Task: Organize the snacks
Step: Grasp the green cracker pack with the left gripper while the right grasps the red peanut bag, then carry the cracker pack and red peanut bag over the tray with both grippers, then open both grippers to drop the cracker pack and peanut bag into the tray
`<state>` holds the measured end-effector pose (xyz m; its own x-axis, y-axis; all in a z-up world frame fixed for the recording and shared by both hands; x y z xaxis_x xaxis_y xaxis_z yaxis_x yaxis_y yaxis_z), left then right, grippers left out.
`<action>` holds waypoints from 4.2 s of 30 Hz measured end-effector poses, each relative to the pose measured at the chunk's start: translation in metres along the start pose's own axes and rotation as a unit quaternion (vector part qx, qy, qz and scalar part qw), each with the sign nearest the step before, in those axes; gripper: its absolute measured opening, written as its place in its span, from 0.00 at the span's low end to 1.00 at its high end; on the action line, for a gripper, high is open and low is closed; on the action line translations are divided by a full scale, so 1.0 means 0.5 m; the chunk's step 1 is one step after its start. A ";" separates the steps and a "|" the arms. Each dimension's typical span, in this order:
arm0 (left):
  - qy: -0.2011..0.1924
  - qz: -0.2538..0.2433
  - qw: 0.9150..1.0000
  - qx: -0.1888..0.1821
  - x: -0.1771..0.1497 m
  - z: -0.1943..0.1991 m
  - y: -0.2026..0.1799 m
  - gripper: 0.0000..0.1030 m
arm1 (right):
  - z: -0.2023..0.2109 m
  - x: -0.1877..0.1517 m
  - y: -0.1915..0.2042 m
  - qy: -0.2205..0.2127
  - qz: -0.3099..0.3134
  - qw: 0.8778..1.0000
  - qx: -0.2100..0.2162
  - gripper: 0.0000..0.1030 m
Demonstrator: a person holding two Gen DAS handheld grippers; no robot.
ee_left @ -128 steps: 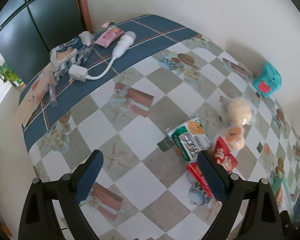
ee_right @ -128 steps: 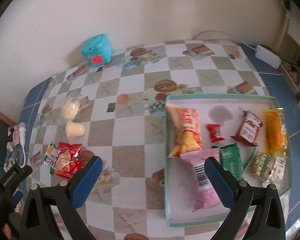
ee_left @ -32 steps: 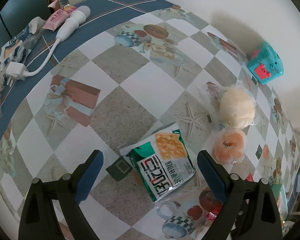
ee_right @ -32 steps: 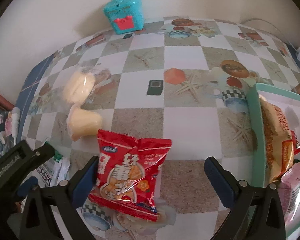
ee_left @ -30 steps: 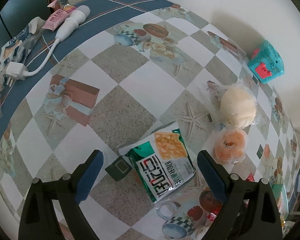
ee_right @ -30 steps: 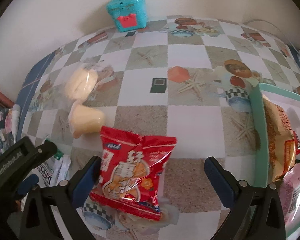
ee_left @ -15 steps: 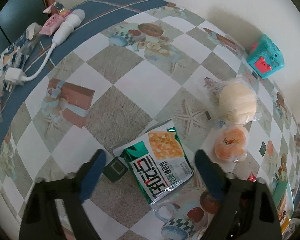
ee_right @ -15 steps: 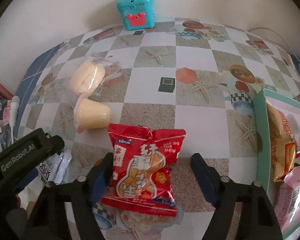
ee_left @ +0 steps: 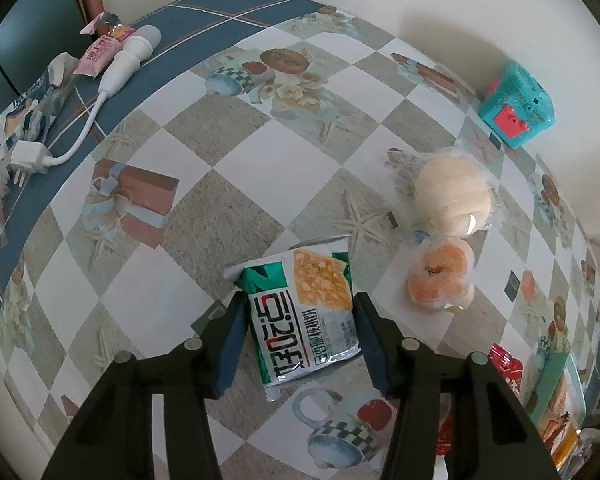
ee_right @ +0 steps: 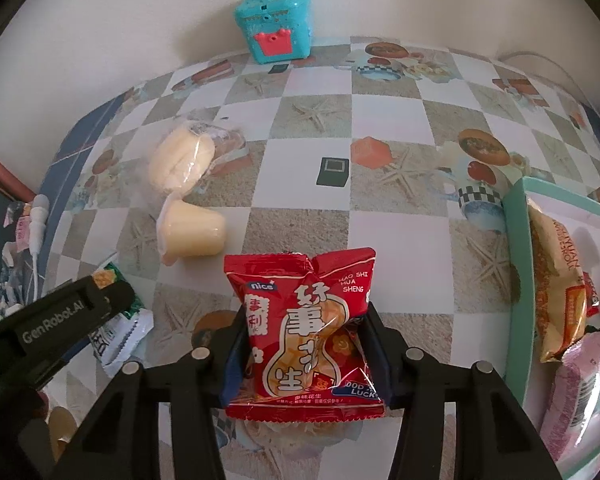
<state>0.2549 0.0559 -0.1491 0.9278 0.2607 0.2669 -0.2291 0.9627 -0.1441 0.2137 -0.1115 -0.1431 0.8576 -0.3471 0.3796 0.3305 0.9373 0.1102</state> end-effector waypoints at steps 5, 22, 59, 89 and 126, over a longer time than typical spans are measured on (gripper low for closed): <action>-0.013 -0.004 1.000 -0.008 -0.003 0.037 -0.015 0.52 | 0.037 0.009 -0.009 -0.013 -0.005 1.000 0.004 0.52; -0.093 -0.064 0.993 -0.037 -0.036 0.219 -0.099 0.53 | 0.190 0.033 -0.112 -0.065 -0.049 0.997 0.006 0.52; -0.104 -0.151 0.979 -0.091 -0.174 0.319 -0.248 0.53 | 0.328 -0.042 -0.419 -0.104 -0.207 0.973 -0.005 0.52; 0.007 -0.292 0.956 -0.032 -0.380 0.149 -0.404 0.53 | 0.262 -0.112 -0.599 -0.044 -0.311 0.948 -0.042 0.52; 0.062 -0.313 0.945 -0.066 -0.453 0.117 -0.445 0.53 | 0.257 -0.120 -0.612 -0.033 -0.315 0.946 -0.067 0.66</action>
<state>0.0784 -0.2130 -0.1218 0.8985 -0.3762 0.2263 0.4082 0.9056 -0.1152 0.0102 -0.3737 -0.0817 0.4482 -0.8288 0.3350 0.8186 0.5311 0.2186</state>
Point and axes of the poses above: each gripper's, at about its wrist camera, not at the fingertips, and z roughly against the way its jaws point, y to its left, x to its top, the point moved 10 cm from there along -z, roughly the way its jaws point
